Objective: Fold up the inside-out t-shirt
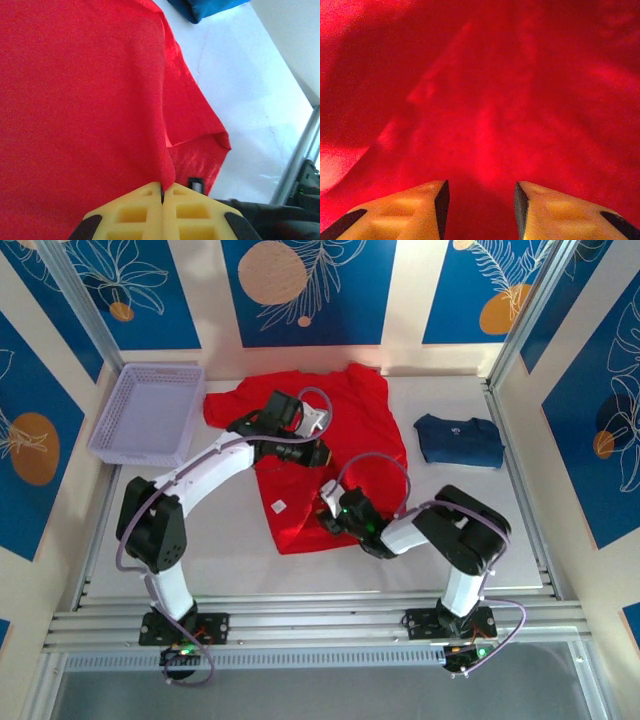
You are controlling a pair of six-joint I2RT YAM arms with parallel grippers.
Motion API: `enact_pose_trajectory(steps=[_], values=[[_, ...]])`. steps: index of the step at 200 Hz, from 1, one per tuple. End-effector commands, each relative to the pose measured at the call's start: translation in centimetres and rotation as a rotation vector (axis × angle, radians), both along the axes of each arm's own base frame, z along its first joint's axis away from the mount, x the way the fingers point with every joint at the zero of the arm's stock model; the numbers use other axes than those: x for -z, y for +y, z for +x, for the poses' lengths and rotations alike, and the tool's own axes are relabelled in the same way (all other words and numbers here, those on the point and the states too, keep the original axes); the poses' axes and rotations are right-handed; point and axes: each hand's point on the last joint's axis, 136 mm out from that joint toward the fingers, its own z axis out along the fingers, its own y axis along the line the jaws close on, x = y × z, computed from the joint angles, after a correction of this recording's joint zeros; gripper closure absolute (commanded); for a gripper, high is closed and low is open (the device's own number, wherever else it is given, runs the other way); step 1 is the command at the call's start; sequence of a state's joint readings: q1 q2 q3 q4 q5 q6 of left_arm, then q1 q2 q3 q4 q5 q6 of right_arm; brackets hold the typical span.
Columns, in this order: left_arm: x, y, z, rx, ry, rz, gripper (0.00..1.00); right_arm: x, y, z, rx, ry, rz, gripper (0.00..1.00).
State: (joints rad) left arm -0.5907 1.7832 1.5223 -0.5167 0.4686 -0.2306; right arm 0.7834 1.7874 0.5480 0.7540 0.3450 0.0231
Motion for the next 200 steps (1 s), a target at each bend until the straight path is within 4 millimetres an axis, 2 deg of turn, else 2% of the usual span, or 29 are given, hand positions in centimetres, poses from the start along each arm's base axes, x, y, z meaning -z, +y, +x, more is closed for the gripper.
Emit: enact_pose_trajectory(steps=[1,53,76,105,129,162,187,200], values=[[-4.9,0.1,-1.6,0.038,-0.010,-0.081,1.00,-3.3,0.7,4.0,0.063,-0.206,-0.004,0.61],[-8.8,0.5,-3.1,0.084,-0.067,-0.126,1.00,-2.9,-0.3,7.4,0.131,-0.183,-0.009,0.63],[-10.2,0.5,-3.7,0.109,-0.104,-0.150,1.00,-2.8,-0.7,8.1,0.160,-0.154,-0.010,0.62],[-12.2,-0.6,-5.0,0.166,-0.111,-0.215,1.00,-2.8,-0.8,9.0,0.222,-0.152,-0.069,0.59],[-14.8,-1.9,-6.6,0.232,-0.138,-0.267,1.00,-2.8,-1.0,10.5,0.275,-0.107,-0.115,0.56],[-19.7,-2.8,-8.7,0.312,-0.204,-0.359,1.00,-2.1,-2.1,12.2,0.337,-0.015,-0.178,0.50],[-22.5,-3.1,-9.6,0.349,-0.256,-0.402,1.00,-1.7,-1.5,12.9,0.345,0.019,-0.223,0.45],[-23.1,-3.4,-9.6,0.358,-0.265,-0.410,1.00,-1.4,-1.0,13.0,0.341,0.038,-0.245,0.43]])
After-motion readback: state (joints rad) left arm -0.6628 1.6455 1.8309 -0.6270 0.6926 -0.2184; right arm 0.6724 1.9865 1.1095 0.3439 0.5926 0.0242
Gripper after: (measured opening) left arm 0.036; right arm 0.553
